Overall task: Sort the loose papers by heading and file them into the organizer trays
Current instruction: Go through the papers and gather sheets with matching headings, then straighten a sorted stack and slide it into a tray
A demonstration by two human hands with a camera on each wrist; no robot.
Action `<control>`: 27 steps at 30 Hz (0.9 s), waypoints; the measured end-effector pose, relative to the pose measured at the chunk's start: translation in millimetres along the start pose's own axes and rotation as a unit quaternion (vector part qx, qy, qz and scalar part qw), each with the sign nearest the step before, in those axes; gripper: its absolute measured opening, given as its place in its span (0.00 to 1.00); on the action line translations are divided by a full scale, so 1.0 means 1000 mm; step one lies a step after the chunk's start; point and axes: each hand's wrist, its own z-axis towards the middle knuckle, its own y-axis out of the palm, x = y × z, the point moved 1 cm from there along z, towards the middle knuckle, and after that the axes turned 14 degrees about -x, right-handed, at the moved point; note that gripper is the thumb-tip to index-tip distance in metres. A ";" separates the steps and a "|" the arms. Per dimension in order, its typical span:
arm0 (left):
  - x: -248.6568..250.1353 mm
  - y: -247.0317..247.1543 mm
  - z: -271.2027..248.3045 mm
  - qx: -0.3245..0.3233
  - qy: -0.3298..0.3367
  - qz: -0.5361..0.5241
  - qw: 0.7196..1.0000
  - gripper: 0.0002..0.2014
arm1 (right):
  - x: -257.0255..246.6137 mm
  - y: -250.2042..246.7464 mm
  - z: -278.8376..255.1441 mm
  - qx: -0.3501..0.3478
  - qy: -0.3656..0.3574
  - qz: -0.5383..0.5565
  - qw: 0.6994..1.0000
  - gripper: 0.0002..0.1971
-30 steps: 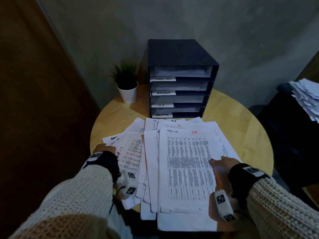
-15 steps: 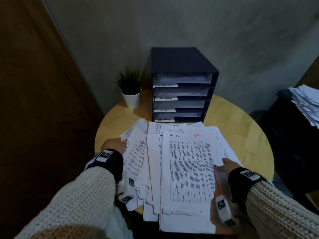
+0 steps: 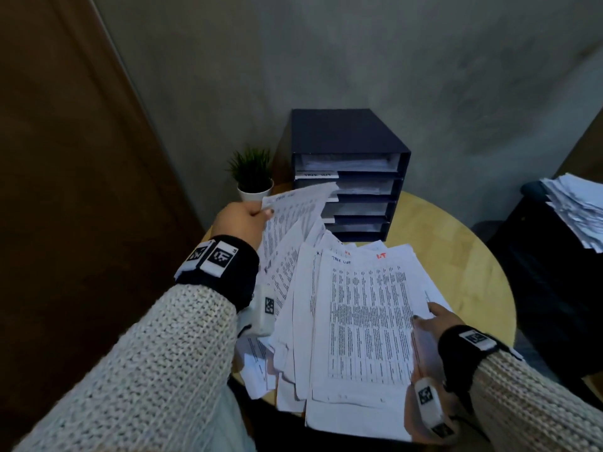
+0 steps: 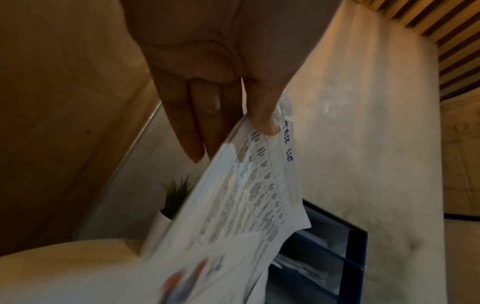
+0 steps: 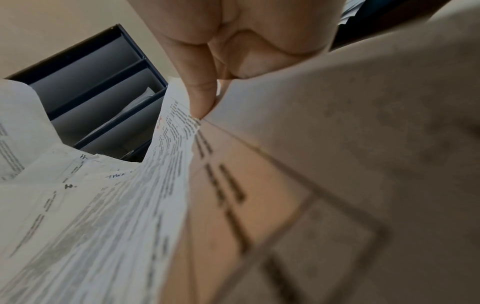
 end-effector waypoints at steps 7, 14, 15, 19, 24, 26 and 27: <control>0.052 -0.019 -0.025 0.083 0.183 -0.130 0.971 0.12 | -0.012 -0.010 -0.010 0.020 -0.030 0.016 0.999 0.28; 0.106 -0.038 -0.059 0.127 0.326 -0.169 0.921 0.08 | -0.024 -0.026 -0.013 0.029 -0.117 0.171 0.978 0.23; 0.110 -0.040 -0.060 0.135 0.329 -0.167 0.919 0.06 | -0.025 -0.029 -0.012 0.022 -0.135 0.198 0.971 0.20; 0.111 -0.034 -0.050 0.130 0.290 -0.137 0.938 0.03 | -0.037 -0.031 -0.018 -0.015 -0.193 0.287 0.938 0.16; 0.072 0.000 -0.025 0.094 0.162 -0.164 0.968 0.07 | -0.054 -0.016 -0.038 -0.078 -0.260 0.374 0.887 0.15; 0.054 0.012 -0.016 0.082 0.129 -0.166 0.974 0.09 | -0.057 -0.009 -0.042 -0.108 -0.271 0.377 0.879 0.17; 0.047 0.018 -0.013 0.072 0.113 -0.172 0.976 0.09 | -0.059 -0.006 -0.046 -0.123 -0.277 0.377 0.875 0.17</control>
